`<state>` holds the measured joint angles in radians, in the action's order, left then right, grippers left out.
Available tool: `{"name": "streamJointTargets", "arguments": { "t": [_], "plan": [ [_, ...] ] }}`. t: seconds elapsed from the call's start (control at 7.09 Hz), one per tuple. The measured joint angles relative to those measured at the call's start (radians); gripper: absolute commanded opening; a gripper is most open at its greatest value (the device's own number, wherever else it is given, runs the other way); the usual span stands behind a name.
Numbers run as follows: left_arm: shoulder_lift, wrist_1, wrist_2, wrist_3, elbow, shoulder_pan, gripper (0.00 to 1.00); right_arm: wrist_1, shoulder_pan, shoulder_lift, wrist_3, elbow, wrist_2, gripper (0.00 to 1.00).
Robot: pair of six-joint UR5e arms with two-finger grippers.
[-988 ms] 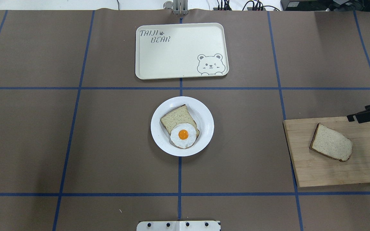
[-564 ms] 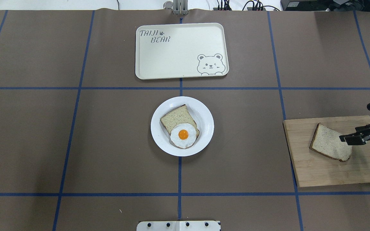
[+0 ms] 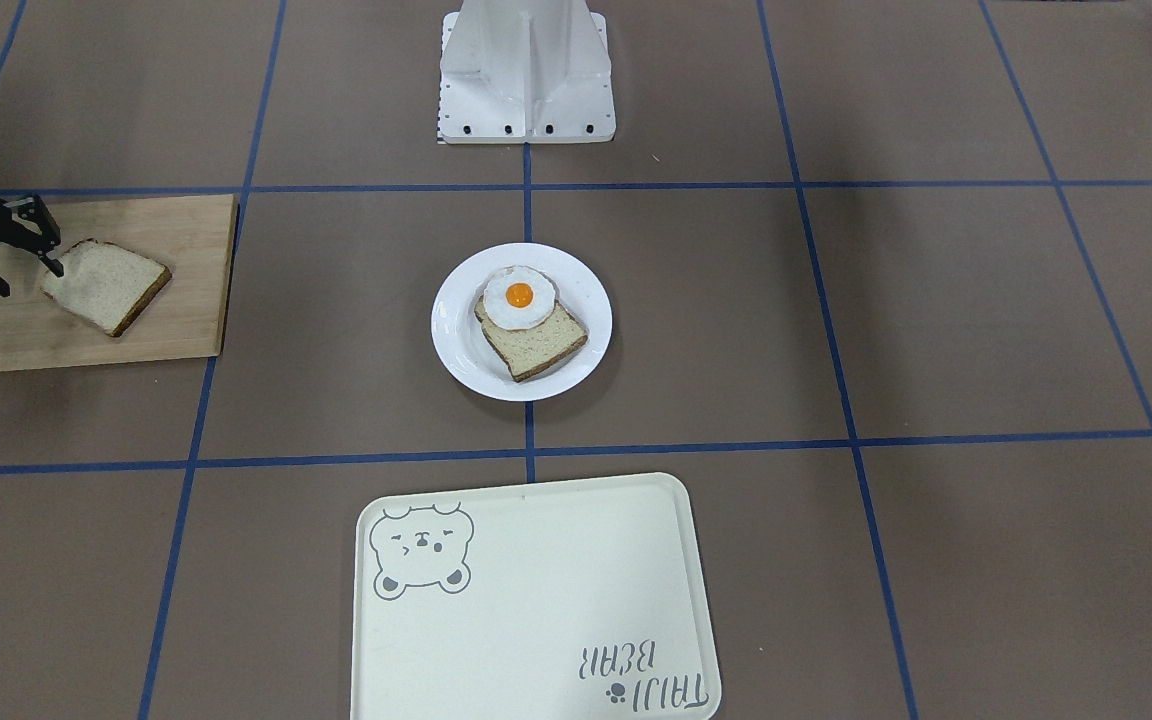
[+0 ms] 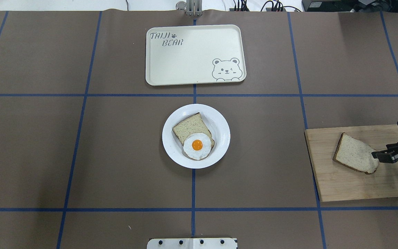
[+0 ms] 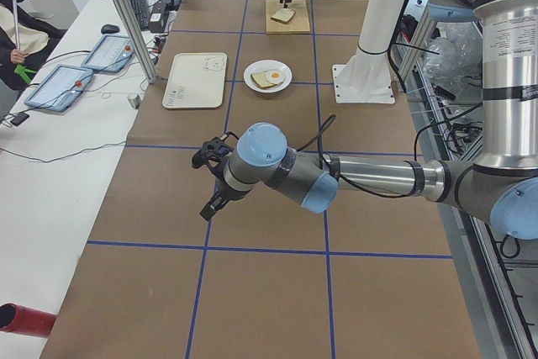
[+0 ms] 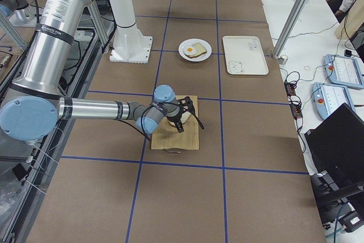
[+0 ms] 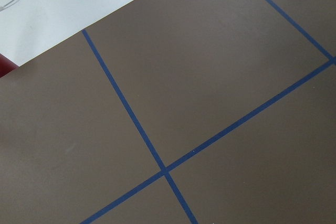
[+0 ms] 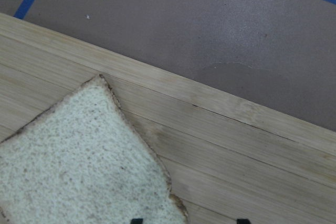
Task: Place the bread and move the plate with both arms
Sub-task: 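Move the right gripper down to the bread slice on the bamboo board, then push the right gripper under the bread slice edge and close on it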
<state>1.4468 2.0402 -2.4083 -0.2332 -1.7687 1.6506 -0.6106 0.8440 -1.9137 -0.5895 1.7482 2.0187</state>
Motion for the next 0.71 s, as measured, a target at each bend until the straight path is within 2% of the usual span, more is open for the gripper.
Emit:
{"name": "streamJointTargets", "arguments": {
  "t": [0.42,0.71],
  "plan": [
    [0.001,0.0,0.0,0.0,0.0,0.0,0.99,0.0,-0.01,0.008,-0.006,-0.001,0.0,0.6],
    [0.001,0.0,0.0,0.001,0.0,0.0,0.99,0.0,-0.02,0.011,-0.007,-0.001,-0.001,0.53]
  ]
}}
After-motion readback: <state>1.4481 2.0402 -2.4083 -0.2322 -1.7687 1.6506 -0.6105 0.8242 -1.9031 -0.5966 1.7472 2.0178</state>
